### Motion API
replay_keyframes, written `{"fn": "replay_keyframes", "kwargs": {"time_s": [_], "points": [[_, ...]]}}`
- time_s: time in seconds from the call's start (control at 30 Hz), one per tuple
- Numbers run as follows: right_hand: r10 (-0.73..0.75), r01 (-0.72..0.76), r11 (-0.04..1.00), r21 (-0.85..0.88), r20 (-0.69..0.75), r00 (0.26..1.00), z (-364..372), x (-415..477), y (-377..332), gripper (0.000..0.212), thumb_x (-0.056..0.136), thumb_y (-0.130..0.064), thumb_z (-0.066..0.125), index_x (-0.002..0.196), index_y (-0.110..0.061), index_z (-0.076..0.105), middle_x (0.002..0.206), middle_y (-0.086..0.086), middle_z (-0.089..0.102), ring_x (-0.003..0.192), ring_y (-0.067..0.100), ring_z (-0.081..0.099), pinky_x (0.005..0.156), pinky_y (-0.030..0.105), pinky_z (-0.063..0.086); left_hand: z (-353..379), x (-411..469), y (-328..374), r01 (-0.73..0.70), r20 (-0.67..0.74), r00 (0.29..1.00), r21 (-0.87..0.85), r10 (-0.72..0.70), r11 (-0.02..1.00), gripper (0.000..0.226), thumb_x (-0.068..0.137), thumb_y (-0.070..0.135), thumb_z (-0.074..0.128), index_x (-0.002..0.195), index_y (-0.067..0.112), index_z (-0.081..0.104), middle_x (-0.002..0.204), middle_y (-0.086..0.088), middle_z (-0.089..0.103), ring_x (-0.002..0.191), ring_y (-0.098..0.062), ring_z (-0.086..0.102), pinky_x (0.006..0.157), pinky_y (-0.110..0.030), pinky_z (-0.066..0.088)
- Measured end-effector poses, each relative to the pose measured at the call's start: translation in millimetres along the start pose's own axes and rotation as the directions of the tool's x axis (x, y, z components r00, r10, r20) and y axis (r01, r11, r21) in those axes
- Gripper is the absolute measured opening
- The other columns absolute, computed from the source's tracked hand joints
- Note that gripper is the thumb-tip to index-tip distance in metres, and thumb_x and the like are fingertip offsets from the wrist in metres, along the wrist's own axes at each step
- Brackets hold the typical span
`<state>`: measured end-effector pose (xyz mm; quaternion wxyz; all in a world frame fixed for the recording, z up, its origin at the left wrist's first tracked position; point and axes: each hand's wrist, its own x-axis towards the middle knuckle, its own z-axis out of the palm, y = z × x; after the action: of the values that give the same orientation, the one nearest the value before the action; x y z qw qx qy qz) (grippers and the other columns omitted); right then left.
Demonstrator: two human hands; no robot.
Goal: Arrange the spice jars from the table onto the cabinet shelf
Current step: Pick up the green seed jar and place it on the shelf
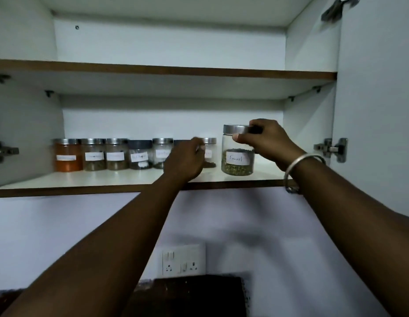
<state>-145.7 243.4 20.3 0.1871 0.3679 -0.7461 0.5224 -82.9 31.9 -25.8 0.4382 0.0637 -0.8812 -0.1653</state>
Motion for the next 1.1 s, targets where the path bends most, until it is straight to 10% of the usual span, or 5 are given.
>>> {"fn": "replay_keyframes", "kwargs": {"time_s": [0.13,0.5,0.9,1.1], "points": [[0.161,-0.151,0.977,-0.153,0.058,0.985,27,59,52,0.038,0.079,-0.037,0.084,0.078,-0.013,0.055,0.076,0.004,0.055,0.076,0.025,0.055,0.069,0.035,0.047,32,3,-33,0.04,0.239,0.958,0.428,-0.156,0.903,0.039,0.093,0.041,0.039,0.119,0.026,0.064,0.124,-0.01,0.065,0.114,-0.035,0.059,0.089,-0.044,0.05],[0.333,-0.261,0.911,-0.319,0.198,0.922,73,161,97,0.03,0.095,-0.025,0.071,0.097,0.0,0.054,0.084,0.014,0.049,0.086,0.03,0.051,0.079,0.038,0.044,38,18,-42,0.107,0.359,0.895,0.406,-0.266,0.908,0.041,0.09,0.043,0.041,0.129,0.039,0.052,0.145,-0.009,0.044,0.138,-0.034,0.035,0.107,-0.062,0.024],[0.392,-0.273,0.861,-0.428,0.219,0.894,81,188,109,0.046,0.095,-0.036,0.067,0.125,-0.001,0.062,0.125,0.022,0.063,0.118,0.036,0.062,0.11,0.05,0.047,48,18,-48,0.072,0.311,0.923,0.438,-0.226,0.896,0.044,0.094,0.048,0.035,0.135,0.038,0.05,0.144,-0.01,0.046,0.135,-0.036,0.039,0.102,-0.06,0.028],[0.509,-0.363,0.843,-0.398,0.367,0.779,92,153,110,0.072,0.1,-0.045,0.057,0.155,-0.006,0.034,0.165,0.016,0.028,0.151,0.035,0.031,0.122,0.045,0.031,43,15,-47,0.071,0.207,0.968,0.328,-0.145,0.942,0.044,0.089,0.046,0.034,0.118,0.034,0.065,0.123,-0.004,0.064,0.114,-0.031,0.059,0.091,-0.047,0.045]]}}
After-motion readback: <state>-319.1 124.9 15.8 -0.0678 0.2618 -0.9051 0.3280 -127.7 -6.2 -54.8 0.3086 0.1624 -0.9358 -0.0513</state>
